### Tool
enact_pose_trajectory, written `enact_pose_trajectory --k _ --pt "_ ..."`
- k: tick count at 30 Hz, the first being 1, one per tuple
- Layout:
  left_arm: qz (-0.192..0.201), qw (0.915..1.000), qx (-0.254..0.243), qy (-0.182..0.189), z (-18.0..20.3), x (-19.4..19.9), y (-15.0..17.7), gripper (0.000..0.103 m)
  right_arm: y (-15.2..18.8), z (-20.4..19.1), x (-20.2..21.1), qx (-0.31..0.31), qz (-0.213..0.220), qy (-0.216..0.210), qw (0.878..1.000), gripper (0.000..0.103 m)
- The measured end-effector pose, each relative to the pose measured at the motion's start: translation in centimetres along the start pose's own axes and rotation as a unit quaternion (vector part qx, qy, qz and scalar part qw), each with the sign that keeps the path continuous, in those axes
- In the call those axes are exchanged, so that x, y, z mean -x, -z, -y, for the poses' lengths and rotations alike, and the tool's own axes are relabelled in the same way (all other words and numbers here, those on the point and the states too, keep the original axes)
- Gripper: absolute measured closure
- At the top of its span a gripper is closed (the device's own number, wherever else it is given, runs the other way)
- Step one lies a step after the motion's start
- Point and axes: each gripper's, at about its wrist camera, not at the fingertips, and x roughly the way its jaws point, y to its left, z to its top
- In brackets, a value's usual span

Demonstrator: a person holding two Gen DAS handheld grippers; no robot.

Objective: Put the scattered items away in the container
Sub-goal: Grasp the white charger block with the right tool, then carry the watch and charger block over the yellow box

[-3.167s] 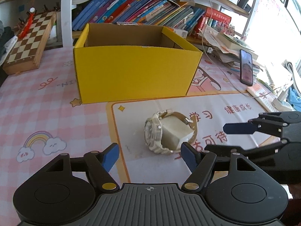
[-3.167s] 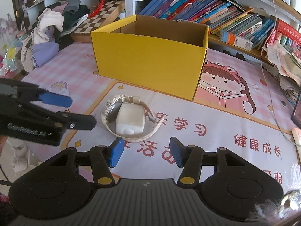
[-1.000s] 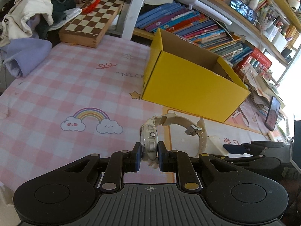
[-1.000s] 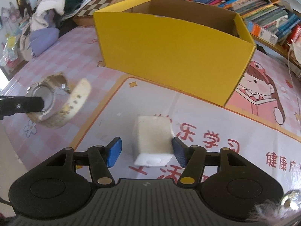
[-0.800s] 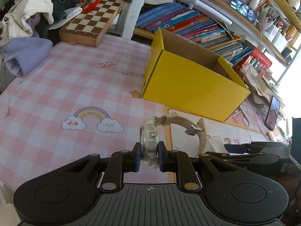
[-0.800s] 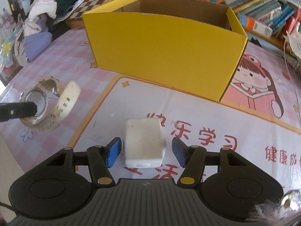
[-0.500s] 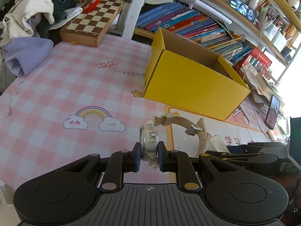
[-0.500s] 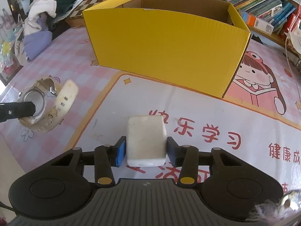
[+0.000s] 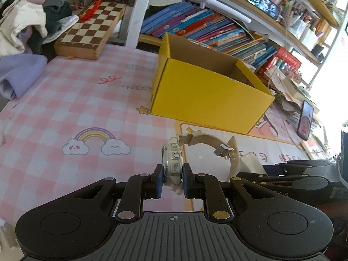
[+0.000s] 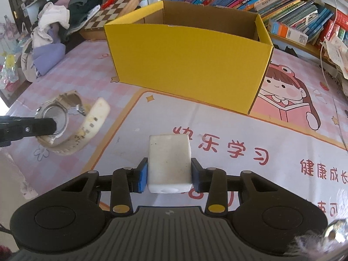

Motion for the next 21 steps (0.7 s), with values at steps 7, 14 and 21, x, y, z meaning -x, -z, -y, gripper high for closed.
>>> enact_pose_trajectory --k 7,14,21 --pt "-0.001 0.9999 -0.004 0.012 0.3 0.3 0.5 0.086 0.7 -0.4 1.2 0.003 0.005 0.006 1.000 0.067" --pt "-0.002 0.9997 -0.014 0.020 0.7 0.6 0.8 0.086 1.6 -0.6 2.1 -0.001 0.008 0.009 1.000 0.067" --pt "0.004 0.9986 -0.047 0.025 1.4 1.1 -0.1 0.086 2.1 -0.7 3.1 0.000 0.009 0.010 1.000 0.067"
